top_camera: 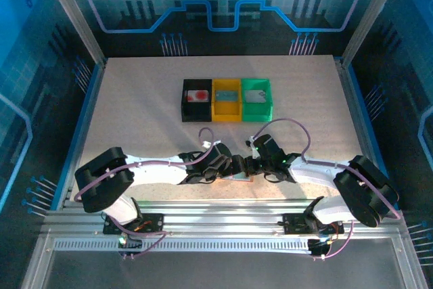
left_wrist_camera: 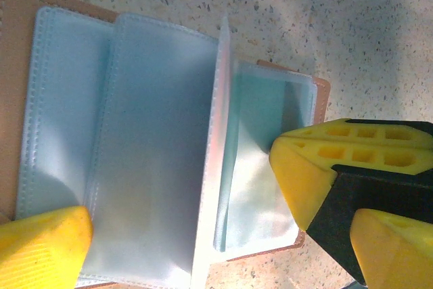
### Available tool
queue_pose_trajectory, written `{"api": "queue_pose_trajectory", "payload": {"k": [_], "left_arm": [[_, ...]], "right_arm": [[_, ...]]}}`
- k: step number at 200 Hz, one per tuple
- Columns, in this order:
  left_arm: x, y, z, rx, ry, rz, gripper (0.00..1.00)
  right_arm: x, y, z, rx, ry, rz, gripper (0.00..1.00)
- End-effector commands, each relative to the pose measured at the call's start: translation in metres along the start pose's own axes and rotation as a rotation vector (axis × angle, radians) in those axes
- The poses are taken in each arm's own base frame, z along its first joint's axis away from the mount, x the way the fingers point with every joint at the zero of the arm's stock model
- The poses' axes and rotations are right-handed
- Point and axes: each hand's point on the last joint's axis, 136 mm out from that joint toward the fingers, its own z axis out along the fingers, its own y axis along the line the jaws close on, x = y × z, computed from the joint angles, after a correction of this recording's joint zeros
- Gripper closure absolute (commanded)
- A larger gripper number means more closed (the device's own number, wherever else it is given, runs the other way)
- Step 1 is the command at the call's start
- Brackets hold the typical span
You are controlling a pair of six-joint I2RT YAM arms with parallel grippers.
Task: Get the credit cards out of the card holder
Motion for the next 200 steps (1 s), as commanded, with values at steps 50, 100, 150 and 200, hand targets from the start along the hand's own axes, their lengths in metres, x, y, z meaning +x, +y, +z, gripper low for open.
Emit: {"api": "queue_pose_trajectory", "payload": {"k": [50,100,150,200], "left_arm": [[-0.014,-0.08,-0.016,0.288,-0.026,-0.034,0.01],[-0.017,-0.093,-0.021,0.34,-0.034,-0.036,0.01],[-0.02,-0.089,-0.026,0.294,-0.048,-0.002,0.03],[-0.024,-0.086,-0.031,0.28,-0.07,0.015,0.17]], "right_arm": [[-0.001,0.005,-0.001,-0.016,0.009,0.005,1.0],[-0.001,0.005,-0.001,-0.016,0.012,0.007,1.0],[0.0,0.005,0.0,-0.016,0.015,0.008,1.0],[0.001,0.005,0.0,-0.017,0.018,0.009,1.0]]}}
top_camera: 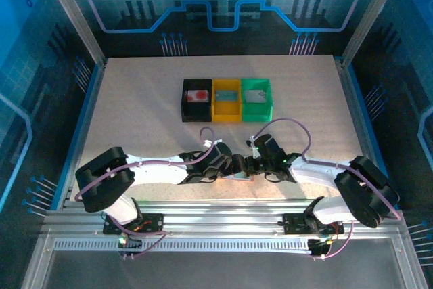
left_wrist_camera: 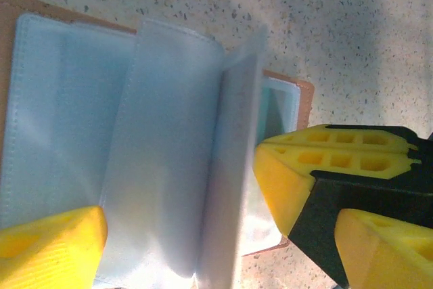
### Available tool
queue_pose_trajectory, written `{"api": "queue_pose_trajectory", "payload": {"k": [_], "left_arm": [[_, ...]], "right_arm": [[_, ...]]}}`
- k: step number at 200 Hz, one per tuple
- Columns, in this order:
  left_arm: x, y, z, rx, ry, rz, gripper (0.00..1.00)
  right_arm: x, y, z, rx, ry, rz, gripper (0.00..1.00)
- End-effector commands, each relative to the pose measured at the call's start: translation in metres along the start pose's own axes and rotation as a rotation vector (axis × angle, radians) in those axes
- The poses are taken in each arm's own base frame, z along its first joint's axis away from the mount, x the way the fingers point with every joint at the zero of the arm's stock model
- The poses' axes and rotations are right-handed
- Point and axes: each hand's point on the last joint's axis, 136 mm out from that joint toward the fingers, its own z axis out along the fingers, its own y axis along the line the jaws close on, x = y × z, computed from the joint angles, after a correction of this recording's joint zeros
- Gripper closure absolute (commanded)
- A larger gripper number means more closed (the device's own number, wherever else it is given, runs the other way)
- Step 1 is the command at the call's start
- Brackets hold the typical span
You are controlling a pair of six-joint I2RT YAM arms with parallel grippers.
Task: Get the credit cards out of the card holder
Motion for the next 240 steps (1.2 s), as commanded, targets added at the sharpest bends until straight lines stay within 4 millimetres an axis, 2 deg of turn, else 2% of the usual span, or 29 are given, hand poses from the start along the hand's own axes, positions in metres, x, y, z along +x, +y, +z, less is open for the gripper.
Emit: {"api": "queue_pose_trajectory", "payload": {"k": [1,64,82,140,204,240], "left_arm": [[-0.021,-0.077,-0.028,0.243,-0.058,0.013,0.17],[-0.023,-0.076,-0.032,0.216,-0.069,0.042,0.29],[-0.023,-0.076,-0.031,0.218,-0.067,0.044,0.39],[-0.021,-0.08,-0.027,0.23,-0.052,0.038,0.51],[-0.017,-0.085,-0.021,0.269,-0.038,0.01,0.52],[-0.017,-0.086,-0.019,0.285,-0.035,-0.004,0.53]], "right_arm": [[0.001,0.005,0.001,-0.015,0.016,0.0,1.0],[0.0,0.005,0.001,-0.016,0.016,0.0,1.0],[0.001,0.005,0.001,-0.016,0.016,0.001,1.0],[-0.001,0.004,-0.001,-0.007,0.007,0.001,1.0],[-0.015,0.024,-0.024,-0.148,-0.122,-0.018,1.0],[-0.02,0.016,-0.036,-0.109,-0.18,-0.022,1.0]]}}
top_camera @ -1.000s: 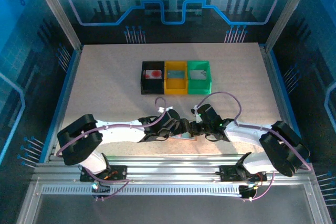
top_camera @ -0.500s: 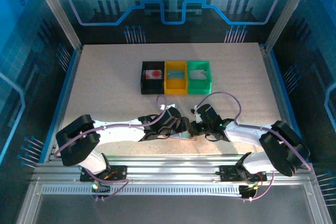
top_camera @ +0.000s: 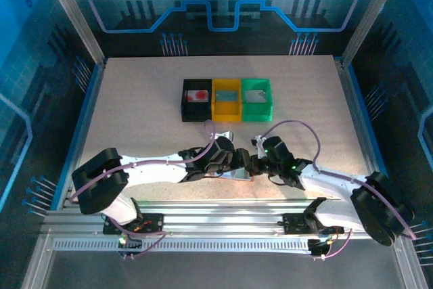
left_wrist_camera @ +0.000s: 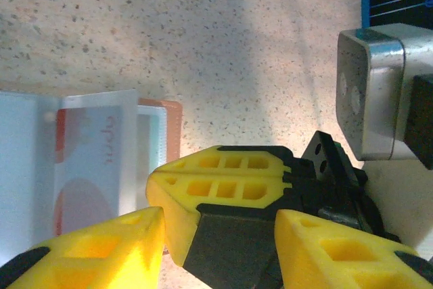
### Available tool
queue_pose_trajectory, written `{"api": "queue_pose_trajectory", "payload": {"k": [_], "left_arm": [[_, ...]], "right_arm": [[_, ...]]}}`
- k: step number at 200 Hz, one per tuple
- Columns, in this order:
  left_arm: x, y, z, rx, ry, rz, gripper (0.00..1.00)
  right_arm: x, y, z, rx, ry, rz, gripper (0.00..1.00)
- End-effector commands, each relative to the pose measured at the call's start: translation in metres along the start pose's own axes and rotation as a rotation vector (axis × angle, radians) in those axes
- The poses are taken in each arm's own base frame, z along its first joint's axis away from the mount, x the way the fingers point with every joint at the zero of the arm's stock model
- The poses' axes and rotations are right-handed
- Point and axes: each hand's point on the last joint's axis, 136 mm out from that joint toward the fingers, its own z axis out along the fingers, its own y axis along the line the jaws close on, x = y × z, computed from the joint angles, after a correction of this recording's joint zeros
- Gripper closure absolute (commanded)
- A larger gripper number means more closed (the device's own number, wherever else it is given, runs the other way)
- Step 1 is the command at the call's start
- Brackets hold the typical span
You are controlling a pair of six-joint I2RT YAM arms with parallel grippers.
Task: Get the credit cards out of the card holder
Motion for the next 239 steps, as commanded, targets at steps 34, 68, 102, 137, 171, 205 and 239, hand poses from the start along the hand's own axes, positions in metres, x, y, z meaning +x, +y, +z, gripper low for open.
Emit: {"api": "queue_pose_trajectory", "payload": {"k": [34,68,102,137,171,205,239], "left_arm": [[0.0,-0.022,0.009,0.093,0.003,-0.039,0.53],[0.004,-0.018,0.018,0.107,0.01,-0.062,0.53],[-0.002,-0.026,0.014,0.177,-0.024,-0.08,0.54],[-0.018,-0.009,-0.018,0.033,-0.08,0.009,0.51],[-0.013,0.031,-0.038,-0.065,-0.099,-0.007,0.5],[-0.004,0.069,-0.05,-0.167,-0.095,-0.019,0.5],[-0.002,0.09,-0.055,-0.219,-0.098,-0.025,0.5]], "right_arm": [[-0.017,-0.008,-0.023,0.037,-0.13,0.002,1.0],[-0.022,-0.015,-0.039,0.053,-0.212,0.019,1.0],[-0.023,-0.019,-0.044,0.052,-0.243,0.031,1.0],[-0.017,-0.016,-0.031,0.04,-0.162,0.035,1.0],[-0.009,-0.011,-0.014,0.011,-0.069,0.05,1.0],[-0.003,-0.007,-0.003,0.012,-0.017,0.04,1.0],[0.001,-0.008,0.004,0.025,0.014,0.042,1.0]]}}
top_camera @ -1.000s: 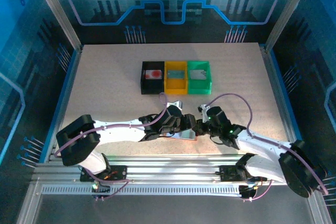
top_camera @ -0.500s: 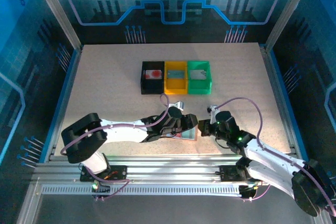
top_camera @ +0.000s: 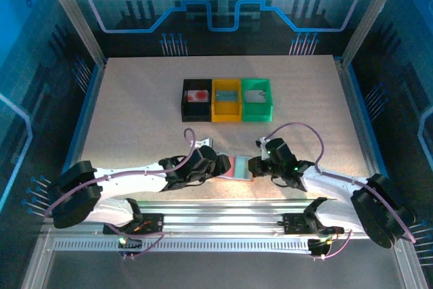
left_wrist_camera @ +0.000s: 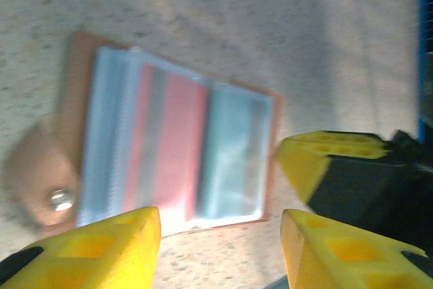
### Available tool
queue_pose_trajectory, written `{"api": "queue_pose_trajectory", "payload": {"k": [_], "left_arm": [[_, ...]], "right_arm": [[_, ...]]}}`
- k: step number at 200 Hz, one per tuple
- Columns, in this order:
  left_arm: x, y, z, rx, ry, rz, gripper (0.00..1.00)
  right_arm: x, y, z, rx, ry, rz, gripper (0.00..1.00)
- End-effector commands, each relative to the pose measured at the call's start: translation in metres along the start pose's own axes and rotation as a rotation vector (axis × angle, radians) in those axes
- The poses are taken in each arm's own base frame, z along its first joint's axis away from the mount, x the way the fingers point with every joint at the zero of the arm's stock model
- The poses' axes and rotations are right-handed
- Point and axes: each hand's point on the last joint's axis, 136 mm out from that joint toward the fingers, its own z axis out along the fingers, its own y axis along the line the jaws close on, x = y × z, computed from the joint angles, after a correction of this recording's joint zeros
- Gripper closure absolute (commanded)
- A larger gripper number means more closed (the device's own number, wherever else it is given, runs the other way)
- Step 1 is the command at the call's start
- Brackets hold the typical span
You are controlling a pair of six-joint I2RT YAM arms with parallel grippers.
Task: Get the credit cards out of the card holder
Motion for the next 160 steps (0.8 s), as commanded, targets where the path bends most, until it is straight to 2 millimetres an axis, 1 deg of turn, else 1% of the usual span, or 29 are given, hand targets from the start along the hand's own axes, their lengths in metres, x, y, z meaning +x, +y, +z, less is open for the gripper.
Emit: {"api": "queue_pose_trajectory", "payload": {"k": [1,22,65,133,160], "left_arm": [[-0.005,0.021,-0.006,-0.062,-0.03,-0.007,0.5],[-0.005,0.025,-0.004,-0.075,-0.023,-0.008,0.5],[-0.003,0.025,0.004,-0.087,-0.004,-0.004,0.5],[0.004,0.015,0.02,-0.077,0.045,0.005,0.51],[0.003,0.01,0.023,-0.062,0.047,0.002,0.54]], "right_arm": [[-0.007,0.011,0.003,-0.028,-0.001,-0.012,1.0],[-0.004,0.012,0.007,-0.022,0.017,-0.015,1.0],[-0.003,0.01,0.01,-0.011,0.031,-0.016,1.0],[0.001,0.007,0.014,0.005,0.062,-0.009,1.0],[0.001,0.008,0.014,0.003,0.064,-0.01,1.0]]}}
